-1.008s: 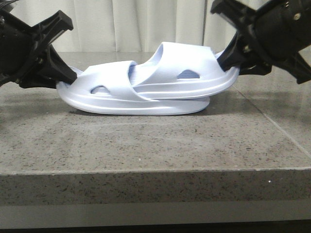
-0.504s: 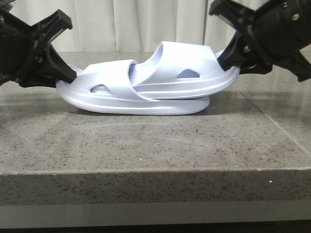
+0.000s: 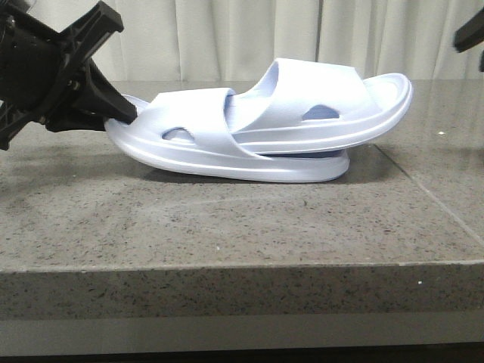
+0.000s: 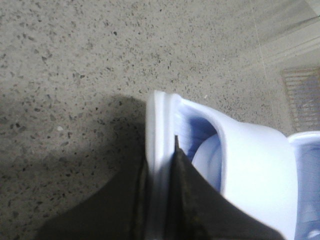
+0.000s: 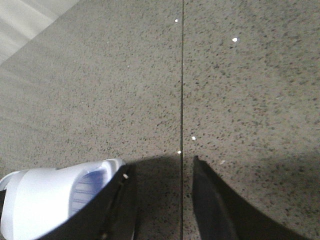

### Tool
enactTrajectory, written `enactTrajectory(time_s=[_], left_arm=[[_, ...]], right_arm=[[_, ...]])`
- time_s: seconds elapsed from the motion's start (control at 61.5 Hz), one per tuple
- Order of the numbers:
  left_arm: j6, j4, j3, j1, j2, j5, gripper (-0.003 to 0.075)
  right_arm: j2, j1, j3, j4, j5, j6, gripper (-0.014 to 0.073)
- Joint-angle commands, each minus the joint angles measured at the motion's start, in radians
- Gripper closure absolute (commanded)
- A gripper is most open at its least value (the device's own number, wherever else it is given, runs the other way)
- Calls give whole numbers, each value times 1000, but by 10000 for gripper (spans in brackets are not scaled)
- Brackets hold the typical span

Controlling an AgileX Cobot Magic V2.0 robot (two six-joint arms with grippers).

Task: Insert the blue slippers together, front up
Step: 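Open the right gripper and withdraw it from the stacked slippers, then open the left gripper and withdraw it from the slipper heel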

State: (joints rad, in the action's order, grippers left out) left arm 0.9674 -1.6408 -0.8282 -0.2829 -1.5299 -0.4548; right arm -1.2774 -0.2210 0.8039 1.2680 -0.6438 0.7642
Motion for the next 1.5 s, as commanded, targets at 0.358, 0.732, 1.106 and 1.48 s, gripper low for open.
enactTrajectory(time_s=[0.358, 0.732, 1.106, 1.48], left_arm=[[0, -50, -30, -8, 35, 40, 741], [0, 40, -30, -4, 35, 27, 311], [-276, 594, -64, 180, 177, -60, 248], [-908, 1570, -221, 207, 420, -449, 249]], right_arm=[[33, -50, 23, 13, -83, 62, 281], [37, -50, 23, 13, -160, 100, 281], [173, -10, 120, -466, -246, -146, 281], [354, 273, 179, -1131, -370, -663, 284]])
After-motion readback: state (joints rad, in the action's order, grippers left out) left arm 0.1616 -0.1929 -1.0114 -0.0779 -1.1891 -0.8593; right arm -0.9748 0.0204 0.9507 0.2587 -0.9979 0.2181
